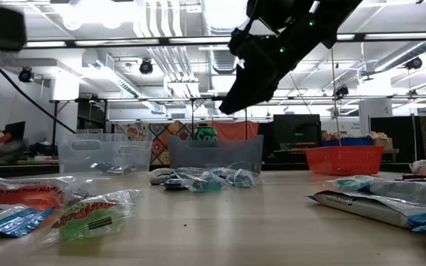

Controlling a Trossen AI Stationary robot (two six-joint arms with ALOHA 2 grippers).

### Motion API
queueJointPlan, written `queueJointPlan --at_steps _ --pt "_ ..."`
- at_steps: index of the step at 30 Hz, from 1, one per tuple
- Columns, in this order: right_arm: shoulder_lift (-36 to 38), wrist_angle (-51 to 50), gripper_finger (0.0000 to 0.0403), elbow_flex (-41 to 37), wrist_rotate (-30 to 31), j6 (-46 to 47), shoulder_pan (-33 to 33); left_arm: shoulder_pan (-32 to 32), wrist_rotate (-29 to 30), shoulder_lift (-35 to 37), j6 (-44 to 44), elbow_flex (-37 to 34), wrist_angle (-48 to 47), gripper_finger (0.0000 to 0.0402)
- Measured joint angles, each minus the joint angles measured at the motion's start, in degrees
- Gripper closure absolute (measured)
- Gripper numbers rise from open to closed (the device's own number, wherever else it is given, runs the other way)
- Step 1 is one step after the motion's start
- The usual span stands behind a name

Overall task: Organize candy in baskets
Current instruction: Put the brown chocolate bar into the transparent bin

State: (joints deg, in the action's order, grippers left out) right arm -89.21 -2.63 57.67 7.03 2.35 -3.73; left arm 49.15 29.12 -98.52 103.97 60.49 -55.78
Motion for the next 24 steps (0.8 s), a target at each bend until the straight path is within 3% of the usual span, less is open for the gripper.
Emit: queueJointPlan --at_steps 9,14,18,24 --pt "2.4 -0.1 0.0211 0.0 0.0 -0.7 3.6 -0.3 12.9 9.9 -6.1 0.0 -1.7 0.0401" --pt "5.8 -1.0 0.0211 0.0 0.0 -0.9 5.5 -4.1 15.4 15.2 -7.6 0.0 -9.7 0.0402" --pt "8.0 -4.1 0.0211 0.0 0.0 -0.9 6.8 -10.4 15.5 18.4 -13.4 0.0 -15.2 0.0402" --pt "9.0 -6.8 0.0211 0.0 0.0 0.5 8.0 -25.1 15.3 22.4 -33.9 -0.2 -16.0 0.0402"
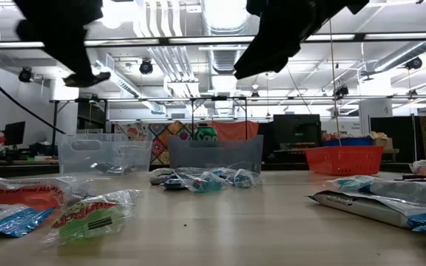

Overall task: Organize candy in baskets
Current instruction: Put the brown chocolate bar into the transparent bin

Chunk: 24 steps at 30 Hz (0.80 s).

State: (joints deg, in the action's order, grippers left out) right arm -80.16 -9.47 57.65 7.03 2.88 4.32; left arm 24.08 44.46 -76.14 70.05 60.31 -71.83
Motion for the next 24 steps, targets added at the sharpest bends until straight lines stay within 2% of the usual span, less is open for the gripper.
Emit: queueJointPlan --at_steps 8,14,18,24 --pt "-0.2 -2.4 0.0211 -0.1 0.0 2.1 2.0 -21.5 -2.5 2.5 -26.5 0.0 4.5 0.0401" --pt "-0.2 -2.5 0.0211 -0.2 0.0 2.1 3.0 -34.7 -12.6 1.5 -46.4 -1.2 18.3 0.0401" --pt "-0.2 -2.8 0.0211 -0.3 0.0 2.6 3.0 -40.7 -15.8 0.2 -51.6 -3.4 23.2 0.0401" --pt "-0.2 -3.6 0.0211 -0.5 0.1 3.1 3.0 -44.0 -15.9 -2.6 -52.1 -4.7 24.3 0.0401"
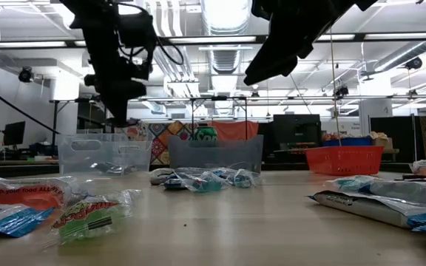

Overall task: Organize candy in baskets
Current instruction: Put the brown chocolate bar into the transparent bin, then put the dark blue gummy into the black bin

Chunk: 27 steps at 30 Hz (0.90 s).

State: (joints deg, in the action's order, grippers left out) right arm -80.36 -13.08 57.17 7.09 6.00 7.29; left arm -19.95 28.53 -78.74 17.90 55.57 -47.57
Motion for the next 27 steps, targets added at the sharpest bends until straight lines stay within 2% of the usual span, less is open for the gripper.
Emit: queueJointPlan --at_steps 14,20,27 --pt "0.0 -0.4 0.0211 0.0 0.0 3.8 0.5 -0.6 0.0 -5.1 -2.7 0.0 0.4 0.0327" --pt "0.0 -3.8 0.0211 0.0 -0.1 10.4 2.2 -0.3 -0.1 -4.9 -3.4 0.0 0.5 0.0322" --pt "0.0 -11.3 0.0211 0.0 0.0 23.6 6.3 1.2 -0.2 -3.8 -5.5 0.0 1.3 0.0322"
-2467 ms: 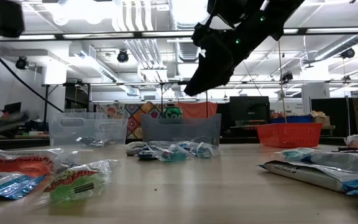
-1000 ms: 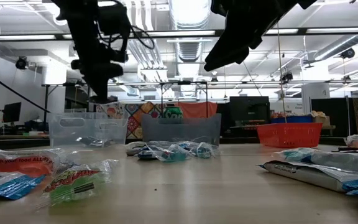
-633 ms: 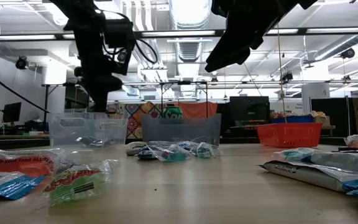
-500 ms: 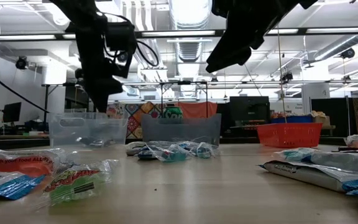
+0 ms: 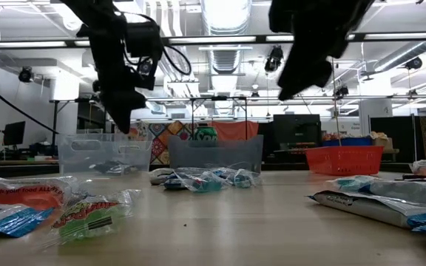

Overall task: Organize candy in baskets
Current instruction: Put the dark blue gummy into the black bin

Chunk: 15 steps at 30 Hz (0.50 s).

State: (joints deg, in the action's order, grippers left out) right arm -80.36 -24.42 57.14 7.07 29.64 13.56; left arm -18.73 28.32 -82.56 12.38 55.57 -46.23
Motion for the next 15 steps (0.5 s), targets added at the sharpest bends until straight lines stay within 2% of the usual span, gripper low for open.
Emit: queueJointPlan --at_steps 10,13,15 --pt "0.0 -11.1 0.0211 0.0 0.0 25.0 5.2 3.2 -0.2 2.6 -2.7 0.0 0.4 0.0322" --pt "0.0 -13.8 0.0211 0.0 -0.1 26.1 6.6 4.0 -0.2 4.5 -3.5 0.0 1.2 0.0322" --pt "0.0 -15.0 0.0211 0.0 0.0 22.4 7.9 4.6 -0.5 5.9 -4.0 0.0 2.1 0.0322"
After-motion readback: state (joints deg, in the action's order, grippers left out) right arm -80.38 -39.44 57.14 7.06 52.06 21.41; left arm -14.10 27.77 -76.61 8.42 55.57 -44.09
